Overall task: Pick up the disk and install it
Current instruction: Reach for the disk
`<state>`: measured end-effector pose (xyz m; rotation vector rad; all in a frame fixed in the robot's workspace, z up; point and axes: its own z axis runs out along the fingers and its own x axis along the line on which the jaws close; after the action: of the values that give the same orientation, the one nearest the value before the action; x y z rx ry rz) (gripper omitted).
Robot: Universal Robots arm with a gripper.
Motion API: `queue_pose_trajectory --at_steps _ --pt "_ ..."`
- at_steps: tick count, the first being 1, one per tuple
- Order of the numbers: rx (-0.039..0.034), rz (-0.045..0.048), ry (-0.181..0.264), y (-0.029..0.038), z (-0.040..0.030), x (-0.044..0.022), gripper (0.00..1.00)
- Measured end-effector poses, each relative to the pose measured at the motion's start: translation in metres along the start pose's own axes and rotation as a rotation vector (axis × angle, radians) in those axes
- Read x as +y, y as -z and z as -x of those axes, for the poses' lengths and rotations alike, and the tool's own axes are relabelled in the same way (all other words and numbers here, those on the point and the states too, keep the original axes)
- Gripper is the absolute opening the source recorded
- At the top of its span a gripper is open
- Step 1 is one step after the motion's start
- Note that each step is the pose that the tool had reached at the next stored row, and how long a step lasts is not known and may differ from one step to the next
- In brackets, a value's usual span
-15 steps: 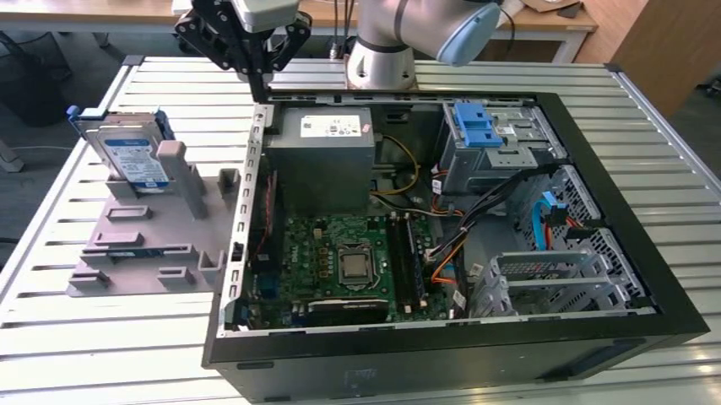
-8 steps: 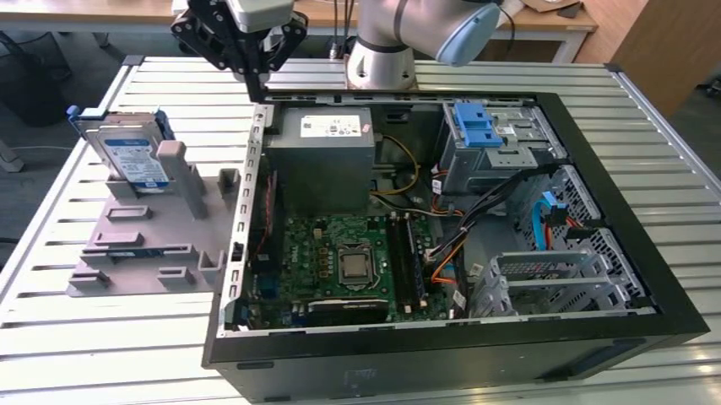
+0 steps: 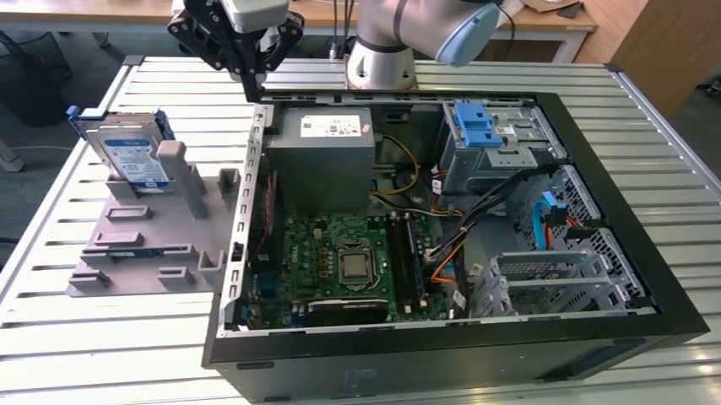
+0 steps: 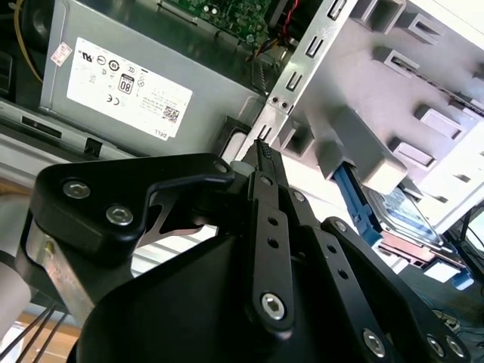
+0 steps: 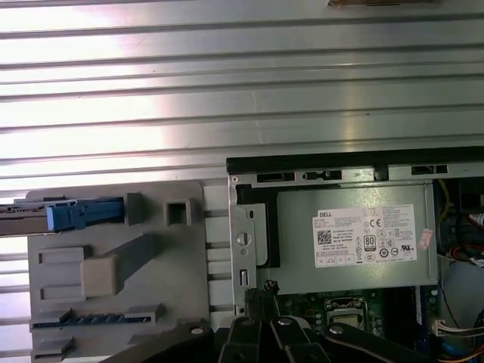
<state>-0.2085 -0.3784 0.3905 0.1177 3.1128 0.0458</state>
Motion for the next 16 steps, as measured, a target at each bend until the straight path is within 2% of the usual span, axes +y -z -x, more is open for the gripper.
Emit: queue_pose_trajectory --at_steps 9,16 --pt "-0.0001 0.0002 0.0 -0.0011 -0.0043 0.0031 0.11" --pt "0.0006 0.0001 0.0 -0.0018 -0.0106 0.0079 0.11"
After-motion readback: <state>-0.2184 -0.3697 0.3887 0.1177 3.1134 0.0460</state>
